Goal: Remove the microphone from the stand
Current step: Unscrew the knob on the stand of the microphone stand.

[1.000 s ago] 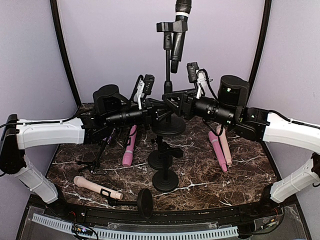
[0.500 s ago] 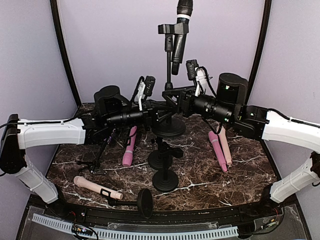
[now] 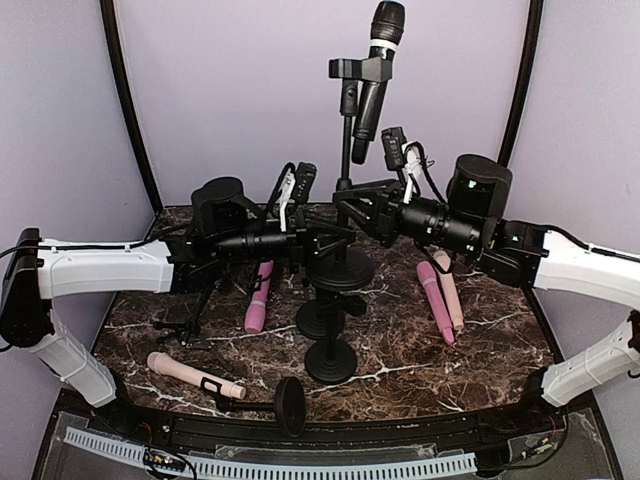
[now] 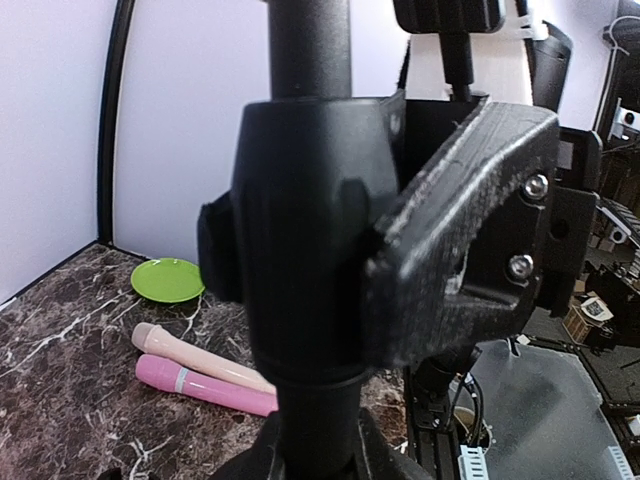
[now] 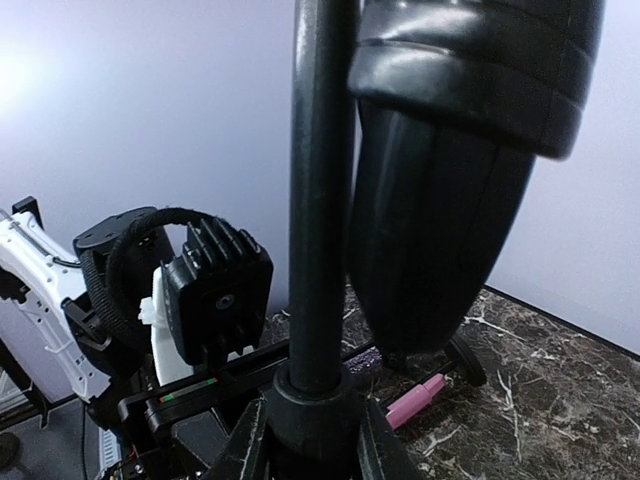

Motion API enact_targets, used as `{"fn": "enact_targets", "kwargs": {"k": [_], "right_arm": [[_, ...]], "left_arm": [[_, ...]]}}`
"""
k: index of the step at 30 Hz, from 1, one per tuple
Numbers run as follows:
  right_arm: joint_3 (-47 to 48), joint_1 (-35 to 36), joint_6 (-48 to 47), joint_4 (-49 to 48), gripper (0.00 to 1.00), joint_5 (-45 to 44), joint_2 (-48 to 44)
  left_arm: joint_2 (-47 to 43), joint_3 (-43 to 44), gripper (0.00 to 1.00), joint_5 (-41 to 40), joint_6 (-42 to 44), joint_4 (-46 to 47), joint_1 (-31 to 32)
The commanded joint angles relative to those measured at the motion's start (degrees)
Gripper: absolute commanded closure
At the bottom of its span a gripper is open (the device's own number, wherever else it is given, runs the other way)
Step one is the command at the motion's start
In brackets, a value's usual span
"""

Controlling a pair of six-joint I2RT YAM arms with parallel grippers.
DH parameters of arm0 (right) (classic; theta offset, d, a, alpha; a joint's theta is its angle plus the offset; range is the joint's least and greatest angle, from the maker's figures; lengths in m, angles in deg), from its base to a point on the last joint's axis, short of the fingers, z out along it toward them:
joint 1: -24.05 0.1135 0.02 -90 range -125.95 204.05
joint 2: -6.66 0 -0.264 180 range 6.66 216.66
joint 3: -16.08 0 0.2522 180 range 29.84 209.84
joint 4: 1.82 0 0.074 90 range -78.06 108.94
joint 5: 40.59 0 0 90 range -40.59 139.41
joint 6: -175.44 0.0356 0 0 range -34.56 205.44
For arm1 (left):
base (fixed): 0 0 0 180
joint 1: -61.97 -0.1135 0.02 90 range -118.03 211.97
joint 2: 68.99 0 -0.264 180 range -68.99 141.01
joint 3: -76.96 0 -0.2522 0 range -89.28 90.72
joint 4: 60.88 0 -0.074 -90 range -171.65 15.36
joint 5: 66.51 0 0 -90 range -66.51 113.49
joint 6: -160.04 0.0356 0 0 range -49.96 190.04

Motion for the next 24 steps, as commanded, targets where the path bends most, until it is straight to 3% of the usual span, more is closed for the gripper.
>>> {"fn": "enact_targets", "kwargs": {"k": [1, 10, 15, 20, 24], "right_arm": [[-1.8, -2.9, -0.5, -7.6, 0.82, 17.0, -4.2], [-0.6, -7.5, 4.4, -9.8, 0.85, 43.7, -5.3], [-1.3, -8.1, 8.4, -14.6, 0.85, 52.4, -5.1], [-2.9, -9.0, 9.7, -16.5, 0.79, 50.1, -6.1], [-5.2, -10.4, 9.2, -15.7, 0.59, 43.9, -8.2]], "left_arm": [[-2.4, -0.2, 1.0, 8.2, -1.9, 9.1, -0.3], [-0.6, 2.6, 1.0, 26.5, -8.0, 14.7, -0.8], [0.4, 3.5, 1.0, 29.3, -9.5, 15.9, -0.7], [0.5, 3.7, 1.0, 28.5, -8.7, 15.8, -0.7], [-0.9, 2.7, 1.0, 24.8, -6.7, 15.8, -0.7]]}}
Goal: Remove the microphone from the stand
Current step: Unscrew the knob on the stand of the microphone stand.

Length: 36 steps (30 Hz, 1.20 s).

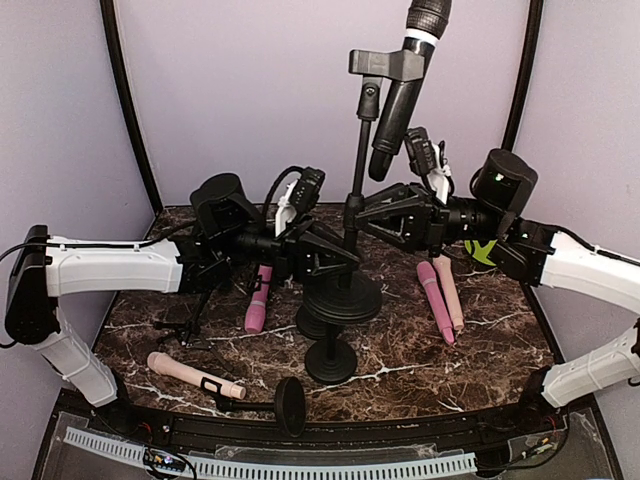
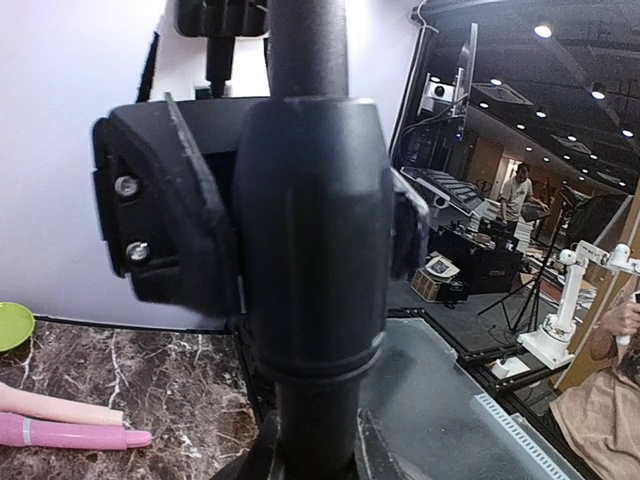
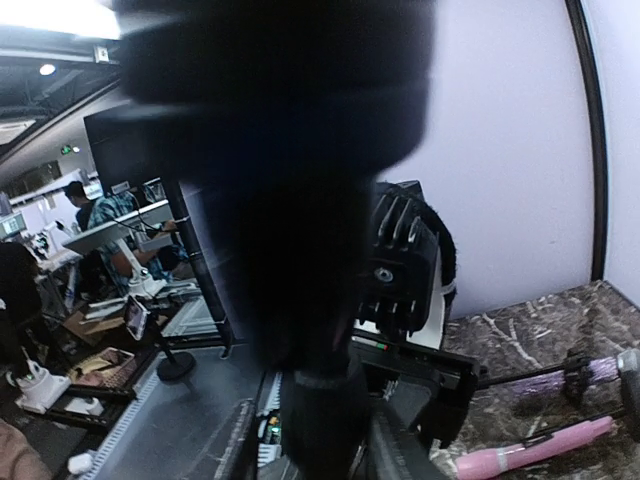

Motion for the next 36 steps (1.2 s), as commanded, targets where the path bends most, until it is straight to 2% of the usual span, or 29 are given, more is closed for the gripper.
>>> {"fn": "enact_targets", "kwargs": {"k": [1, 10, 15, 22, 29, 33, 36], "right_arm": [[-1.7, -2.1, 0.7, -4.3, 0.54, -0.9, -5.3], [-4.3, -2.5, 0.1, -1.3, 0.28, -8.8, -6.8], [-5.3, -2.4, 1.3, -1.8, 0.18, -22.5, -8.9], [-5.1, 0.5, 2.1, -2.1, 0.38, -33.9, -7.0], [2.9, 6.0, -1.1, 6.3, 0.47, -42.3, 0.6], [6.3, 7.7, -2.3, 9.1, 0.55, -44.5, 4.1], [7.9, 7.8, -2.5, 10.5, 0.57, -45.5, 5.4]], "left_arm": [[-3.8, 0.5, 1.0, -3.6, 1.8, 5.6, -2.1], [-5.9, -0.9, 1.0, -10.4, 4.9, 4.7, -2.1], [-6.3, -1.3, 1.0, -15.3, 6.5, 1.6, -2.1], [-7.2, -1.4, 1.0, -30.5, 9.7, -5.4, -2.1], [-6.6, -1.5, 1.0, -33.5, 9.7, -6.9, -2.1], [-6.5, -1.4, 1.0, -33.2, 9.8, -7.0, -2.1], [-6.5, -1.5, 1.0, -32.9, 9.9, -7.1, -2.1]]}}
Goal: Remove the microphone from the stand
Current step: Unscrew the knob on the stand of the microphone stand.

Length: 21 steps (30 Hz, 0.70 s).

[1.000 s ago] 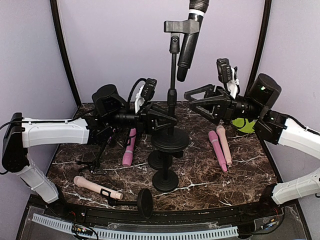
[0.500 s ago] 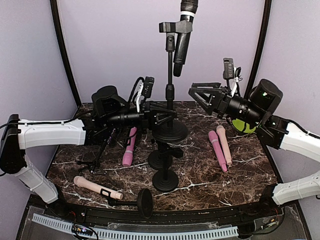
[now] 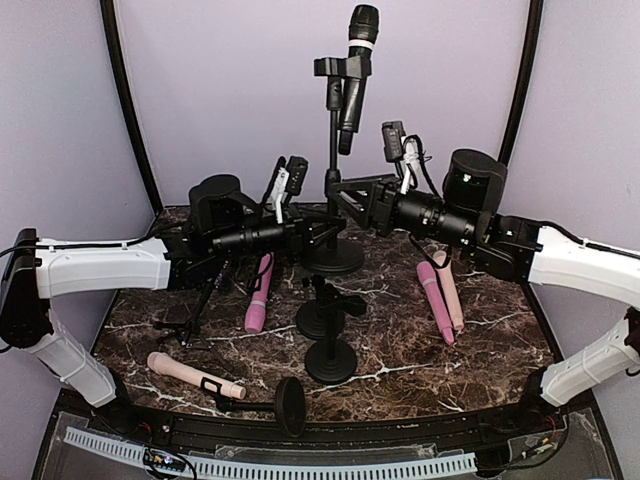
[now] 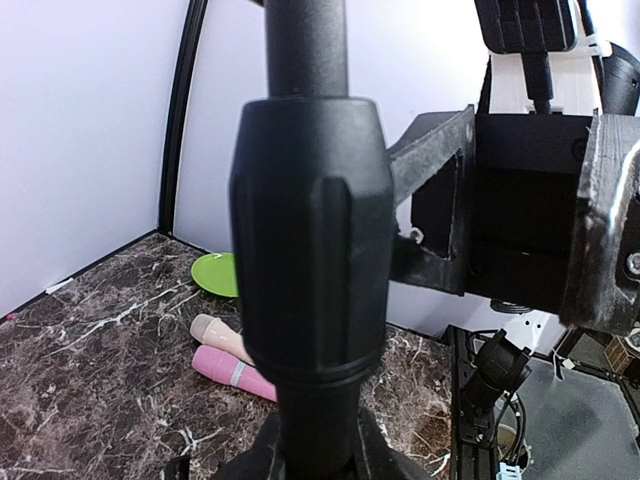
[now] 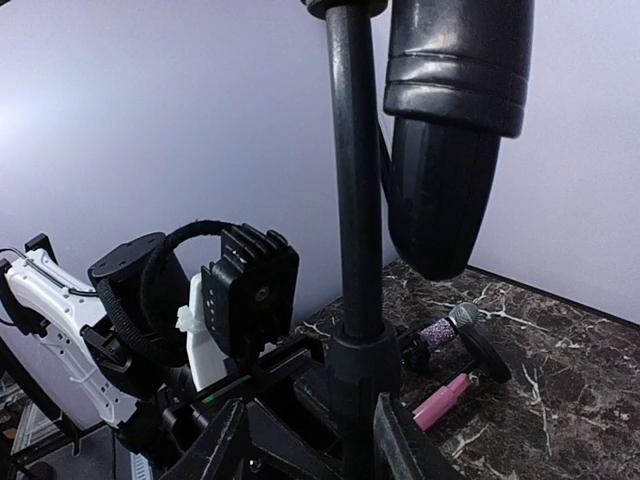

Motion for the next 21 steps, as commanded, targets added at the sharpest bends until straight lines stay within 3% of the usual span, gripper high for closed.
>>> {"fn": "enact_targets", "kwargs": {"k": [1, 21], "right_arm": [[3.8, 0.6, -1.2, 2.0, 0.57, -3.8, 1.5], [7.2, 0.7, -1.3, 0.9, 0.59, 0.0, 4.8]], "left_arm": [[-3.3, 0.4, 1.0, 0.5, 1.5, 4.9, 0.2], [-2.6, 0.2, 1.0, 3.3, 1.2, 5.4, 0.2]]}}
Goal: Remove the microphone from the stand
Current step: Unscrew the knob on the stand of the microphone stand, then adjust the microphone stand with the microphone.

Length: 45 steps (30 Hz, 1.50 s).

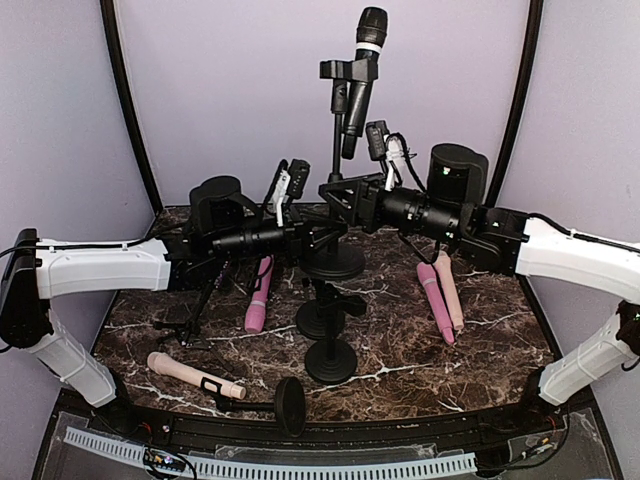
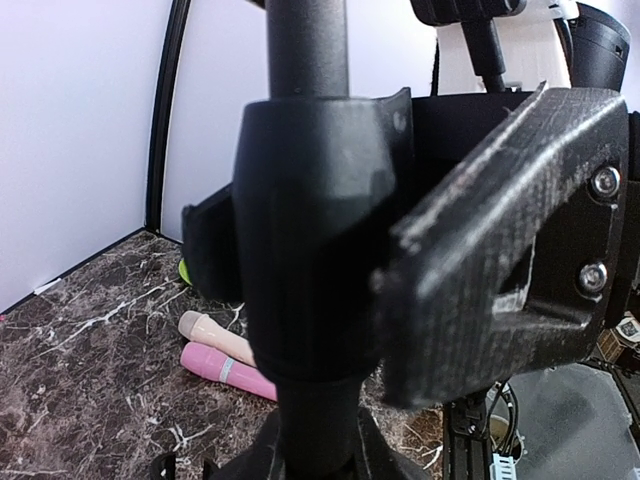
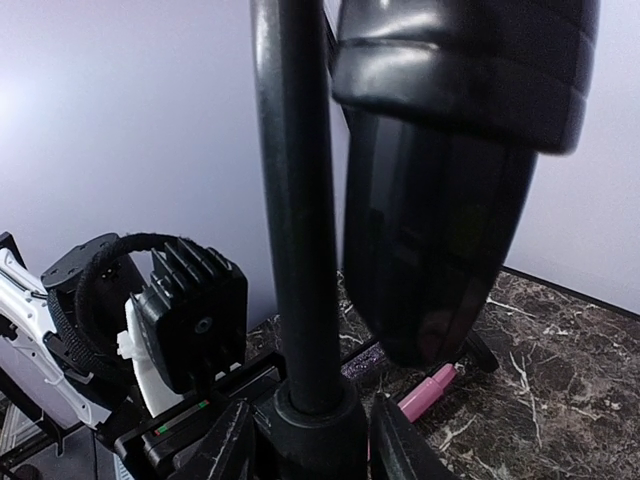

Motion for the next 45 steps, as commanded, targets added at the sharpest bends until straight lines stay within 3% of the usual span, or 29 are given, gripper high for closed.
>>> {"fn": "enact_targets", "kwargs": {"k": [1, 6, 15, 31, 36, 41, 45], "right_arm": [[1.9, 0.4, -0.9, -3.9, 0.59, 3.3, -0.1], [0.6, 0.4, -1.4, -7.2, 0.59, 5.3, -1.0], [-2.9, -0.5, -4.2, -5.1, 0.66, 0.8, -4.6], [-9.4, -7.1, -4.0, 3.1, 0.59, -4.9, -11.4], [-9.4, -7.5, -4.1, 2.9, 0.43, -3.5, -13.8], [-8.8, -9.9, -4.1, -1.8, 0.18, 9.6, -16.0], [-6.0, -14.2, -2.4, -6.7, 0.1, 22.1, -15.2]], "left_arm": [[-2.4, 0.7, 1.0, 1.9, 0.6, 5.4, 0.3], [-1.8, 1.1, 1.0, 2.9, -0.1, 5.6, 0.3], [-4.8, -0.8, 1.0, 2.4, 0.1, 6.3, 0.3], [-8.7, -4.5, 1.0, 4.8, -0.7, 9.5, -0.5], [-8.2, -4.6, 1.0, 6.3, -0.9, 9.8, -1.0], [-6.5, -3.5, 1.0, 13.2, -0.9, 9.5, -1.2], [-5.4, -2.6, 1.0, 17.3, -1.2, 9.3, -1.2]]}}
